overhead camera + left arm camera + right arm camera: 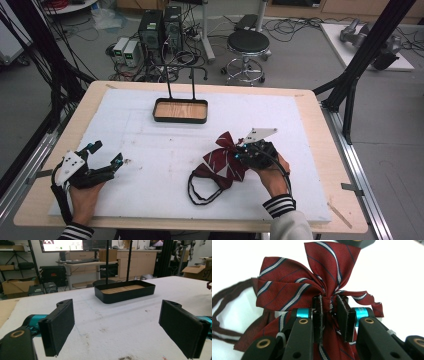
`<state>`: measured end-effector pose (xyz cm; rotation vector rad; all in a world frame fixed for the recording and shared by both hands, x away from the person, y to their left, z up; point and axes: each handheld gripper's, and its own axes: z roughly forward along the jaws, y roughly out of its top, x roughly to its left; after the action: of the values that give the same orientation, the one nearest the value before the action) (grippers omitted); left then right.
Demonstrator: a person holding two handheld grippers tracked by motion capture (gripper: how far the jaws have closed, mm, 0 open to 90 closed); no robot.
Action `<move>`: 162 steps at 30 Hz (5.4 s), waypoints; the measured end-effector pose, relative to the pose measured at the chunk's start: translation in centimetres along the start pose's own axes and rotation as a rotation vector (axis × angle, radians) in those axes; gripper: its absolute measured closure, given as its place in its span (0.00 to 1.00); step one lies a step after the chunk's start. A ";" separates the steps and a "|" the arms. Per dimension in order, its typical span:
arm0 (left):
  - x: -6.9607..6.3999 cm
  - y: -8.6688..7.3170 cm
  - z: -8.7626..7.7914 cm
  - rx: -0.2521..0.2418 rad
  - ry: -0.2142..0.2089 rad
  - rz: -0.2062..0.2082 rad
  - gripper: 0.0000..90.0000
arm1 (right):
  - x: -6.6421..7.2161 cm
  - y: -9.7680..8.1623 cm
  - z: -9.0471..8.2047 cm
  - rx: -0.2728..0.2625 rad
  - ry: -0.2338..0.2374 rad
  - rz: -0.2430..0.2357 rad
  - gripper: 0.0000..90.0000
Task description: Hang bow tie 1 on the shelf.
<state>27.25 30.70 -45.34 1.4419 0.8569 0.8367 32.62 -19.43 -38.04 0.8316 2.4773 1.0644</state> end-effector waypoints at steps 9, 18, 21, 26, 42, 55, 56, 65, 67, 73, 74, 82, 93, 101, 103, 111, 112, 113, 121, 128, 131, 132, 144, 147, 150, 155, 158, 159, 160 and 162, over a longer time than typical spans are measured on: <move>0.0 0.0 0.0 0.001 0.000 -0.002 0.15 | -0.4 1.1 -1.5 -0.104 -0.029 0.043 0.85; 0.0 0.0 0.0 -0.002 0.001 -0.002 0.15 | -0.5 1.8 -2.5 -0.225 -0.067 0.088 0.85; 0.0 0.0 0.0 -0.001 0.001 -0.006 0.15 | -0.4 2.0 -2.7 -0.277 -0.074 0.116 0.85; 0.0 0.0 0.0 -0.003 0.001 -0.006 0.15 | -0.3 2.3 -2.9 -0.342 -0.107 0.131 0.85; 0.1 0.0 0.0 -0.001 0.001 -0.008 0.15 | -1.6 4.1 -3.2 -0.465 -0.156 0.193 0.85; 0.1 0.0 0.0 -0.003 0.002 -0.014 0.15 | -2.7 6.9 -2.9 -0.511 -0.181 0.200 0.85; 0.1 0.0 0.0 -0.004 0.002 -0.013 0.15 | -2.8 7.1 -2.8 -0.516 -0.182 0.201 0.85; 0.1 0.0 0.0 -0.002 0.001 -0.016 0.15 | -3.1 8.7 -2.0 -0.522 -0.169 0.200 0.85; 0.1 0.0 0.0 -0.003 0.001 -0.015 0.15 | -3.2 9.1 -1.8 -0.530 -0.167 0.199 0.85; 0.2 0.0 -0.1 -0.004 0.000 -0.016 0.15 | -3.2 10.2 -1.2 -0.520 -0.152 0.187 0.85; 0.2 0.0 -0.1 -0.005 0.000 -0.016 0.15 | -3.1 10.4 -1.1 -0.521 -0.151 0.186 0.85; 0.2 0.0 -0.1 -0.005 0.001 -0.018 0.15 | -3.0 12.2 -0.1 -0.511 -0.132 0.169 0.85; 0.2 0.0 -0.1 -0.005 0.001 -0.018 0.15 | -2.7 14.5 1.4 -0.504 -0.097 0.152 0.85; 0.2 0.0 -0.1 -0.005 0.001 -0.019 0.15 | -2.6 15.7 2.9 -0.479 -0.078 0.136 0.85; 0.2 0.0 -0.1 -0.005 0.001 -0.021 0.15 | -2.6 15.8 3.2 -0.470 -0.070 0.137 0.85; 0.2 0.0 0.0 -0.004 0.002 -0.024 0.15 | -2.8 16.7 4.1 -0.460 -0.062 0.132 0.85; 0.2 0.0 0.0 -0.007 0.002 -0.027 0.15 | -2.9 17.0 4.4 -0.455 -0.060 0.129 0.85; 0.2 0.0 0.0 -0.006 0.002 -0.024 0.15 | -2.9 17.0 4.4 -0.455 -0.060 0.129 0.85; 0.2 0.0 0.0 -0.006 0.003 -0.027 0.15 | -2.9 18.2 5.3 -0.452 -0.049 0.118 0.85; 0.2 0.0 0.0 -0.003 0.002 -0.029 0.15 | -3.7 18.6 5.7 -0.452 -0.064 0.127 0.85; 0.2 0.0 0.0 -0.002 0.002 -0.026 0.15 | -4.1 18.6 5.9 -0.443 -0.073 0.133 0.85; 0.2 0.0 0.0 -0.003 0.002 -0.026 0.15 | -4.2 18.6 5.9 -0.444 -0.077 0.133 0.85; 0.2 0.0 0.0 0.001 0.004 -0.025 0.15 | -6.1 18.8 5.8 -0.459 -0.122 0.164 0.84; 0.2 0.0 0.1 0.000 0.004 -0.029 0.15 | -6.6 18.5 5.8 -0.461 -0.136 0.179 0.84; 0.2 0.0 0.1 0.003 0.005 -0.029 0.15 | -7.0 18.2 5.8 -0.455 -0.146 0.183 0.84; 0.2 0.0 0.1 0.006 0.004 -0.025 0.15 | -7.6 17.8 5.5 -0.455 -0.161 0.197 0.84; 0.2 0.0 0.1 0.005 0.001 -0.025 0.15 | -7.9 17.6 5.5 -0.446 -0.172 0.203 0.84; 0.2 0.0 0.1 0.007 -0.001 -0.023 0.15 | -8.1 17.5 5.5 -0.442 -0.181 0.201 0.84; 0.2 0.0 0.1 0.005 -0.001 -0.023 0.15 | -8.2 17.4 5.5 -0.439 -0.187 0.200 0.84; 0.2 0.0 0.1 0.005 -0.001 -0.023 0.15 | -8.5 17.2 5.4 -0.434 -0.193 0.208 0.84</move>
<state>27.41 30.88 -45.33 1.4343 0.8738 0.8174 48.55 -12.18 -28.49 1.0061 1.9300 1.4469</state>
